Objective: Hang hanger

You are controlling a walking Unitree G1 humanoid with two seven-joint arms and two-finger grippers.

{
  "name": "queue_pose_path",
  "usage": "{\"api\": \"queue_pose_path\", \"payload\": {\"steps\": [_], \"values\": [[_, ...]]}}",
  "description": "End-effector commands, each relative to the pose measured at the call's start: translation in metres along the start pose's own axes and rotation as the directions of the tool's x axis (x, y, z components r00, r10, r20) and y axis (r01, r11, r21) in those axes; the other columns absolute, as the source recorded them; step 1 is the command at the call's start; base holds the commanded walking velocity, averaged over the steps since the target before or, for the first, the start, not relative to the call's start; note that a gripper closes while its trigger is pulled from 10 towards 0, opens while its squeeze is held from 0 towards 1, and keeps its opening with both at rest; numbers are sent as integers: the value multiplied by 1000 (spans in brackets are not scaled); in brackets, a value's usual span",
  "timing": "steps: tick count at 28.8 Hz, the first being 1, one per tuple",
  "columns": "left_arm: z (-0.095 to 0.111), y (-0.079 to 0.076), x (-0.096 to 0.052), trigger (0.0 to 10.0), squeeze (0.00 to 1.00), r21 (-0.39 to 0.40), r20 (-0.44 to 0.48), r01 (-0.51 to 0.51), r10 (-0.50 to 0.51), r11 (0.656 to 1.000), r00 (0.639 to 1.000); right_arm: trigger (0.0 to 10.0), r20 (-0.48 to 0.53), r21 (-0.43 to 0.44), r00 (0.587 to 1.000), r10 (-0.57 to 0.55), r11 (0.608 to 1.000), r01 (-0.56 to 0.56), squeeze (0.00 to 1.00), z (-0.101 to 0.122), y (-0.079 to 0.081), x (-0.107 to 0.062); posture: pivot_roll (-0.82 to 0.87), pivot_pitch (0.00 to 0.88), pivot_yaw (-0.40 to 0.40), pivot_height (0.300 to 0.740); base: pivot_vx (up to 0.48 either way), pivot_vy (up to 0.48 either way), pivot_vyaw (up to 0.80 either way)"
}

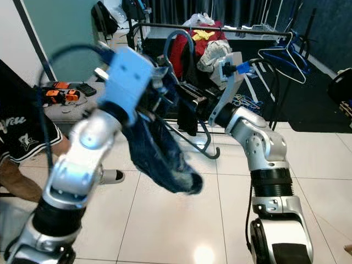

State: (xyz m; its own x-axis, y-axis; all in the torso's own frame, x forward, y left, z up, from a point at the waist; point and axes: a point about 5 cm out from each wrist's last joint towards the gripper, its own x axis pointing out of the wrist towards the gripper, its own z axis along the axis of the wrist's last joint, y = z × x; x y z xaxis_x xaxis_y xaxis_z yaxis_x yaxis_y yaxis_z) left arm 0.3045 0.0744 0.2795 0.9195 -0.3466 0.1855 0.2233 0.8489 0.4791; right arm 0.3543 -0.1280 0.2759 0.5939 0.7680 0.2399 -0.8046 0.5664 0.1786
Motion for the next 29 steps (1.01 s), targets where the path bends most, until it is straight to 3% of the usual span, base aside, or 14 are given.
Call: {"api": "queue_pose_path", "payload": {"steps": [1, 10, 12, 14, 17, 18, 20, 21, 22, 23, 24, 25, 27, 29], "values": [[-5, -17, -1, 10000, 1000, -60, -40, 108, -111, 992, 993, 10000, 76, -47, 994, 75, 996, -72, 0, 19, 11, 7, -95, 0, -24, 740, 0, 0, 0], [-10, -15, -6, 10000, 1000, -90, -94, 174, -182, 981, 979, 10000, 65, -64, 993, 95, 994, -91, 0, 19, 13, 6, -99, 0, -19, 740, 0, 0, 0], [-4, 1, -5, 10000, 1000, -90, -70, 132, -138, 987, 988, 10000, 57, -76, 993, 107, 992, -102, 0, 19, 13, 5, -99, 0, -19, 740, 0, 0, 0], [20, 50, -3, 10000, 1000, -60, 89, -34, 39, 998, 995, 10000, 59, -94, 990, 128, 988, -122, 0, 24, 10, -3, -84, 0, -25, 740, 0, 0, 0], [20, 50, -3, 10000, 1000, -60, 89, -34, 39, 998, 995, 10000, 59, -94, 990, 128, 988, -122, 0, 24, 10, -3, -84, 0, -25, 740, 0, 0, 0], [35, 86, -9, 10000, 1000, -8, 212, -132, 131, 991, 969, 10000, 53, -102, 985, 163, 982, -157, 0, 27, 6, -13, -88, 0, -25, 740, 0, 0, 0], [35, 86, -9, 10000, 1000, -8, 212, -132, 131, 991, 969, 10000, 53, -102, 985, 163, 982, -157, 0, 27, 6, -13, -88, 0, -25, 740, 0, 0, 0], [52, 125, -21, 10000, 1000, 75, 356, -219, 180, 973, 917, 10000, -3, -127, 970, 243, 962, -241, 0, 29, 4, -28, -87, 0, -23, 740, 0, 0, 0], [52, 125, -21, 10000, 1000, 75, 356, -219, 180, 973, 917, 10000, -3, -127, 970, 243, 962, -241, 0, 29, 4, -28, -87, 0, -23, 740, 0, 0, 0], [65, 146, -32, 10000, 651, 127, 456, -208, 130, 970, 880, 10000, -71, -138, 943, 326, 933, -333, 0, 29, 5, -43, -88, 0, -24, 740, 0, 0, 0], [65, 146, -32, 10000, 651, 127, 456, -208, 130, 970, 880, 10000, -71, -138, 943, 326, 933, -333, 0, 29, 5, -43, -88, 0, -24, 740, 0, 0, 0], [75, 147, -39, 10000, 0, 178, 503, -55, -43, 983, 863, 10000, -146, -136, 909, 390, 902, -409, 0, 28, 7, -53, -98, 0, -23, 740, 0, 0, 0], [75, 147, -39, 10000, 0, 178, 503, -55, -43, 983, 863, 10000, -146, -136, 909, 390, 902, -409, 0, 28, 7, -53, -98, 0, -23, 740, 0, 0, 0], [80, 136, -44, 10000, 0, 204, 521, 148, -235, 968, 820, 10000, -184, -129, 887, 424, 884, -449, 0, 29, 7, -58, -98, 0, -23, 740, 0, 0, 0]]}}
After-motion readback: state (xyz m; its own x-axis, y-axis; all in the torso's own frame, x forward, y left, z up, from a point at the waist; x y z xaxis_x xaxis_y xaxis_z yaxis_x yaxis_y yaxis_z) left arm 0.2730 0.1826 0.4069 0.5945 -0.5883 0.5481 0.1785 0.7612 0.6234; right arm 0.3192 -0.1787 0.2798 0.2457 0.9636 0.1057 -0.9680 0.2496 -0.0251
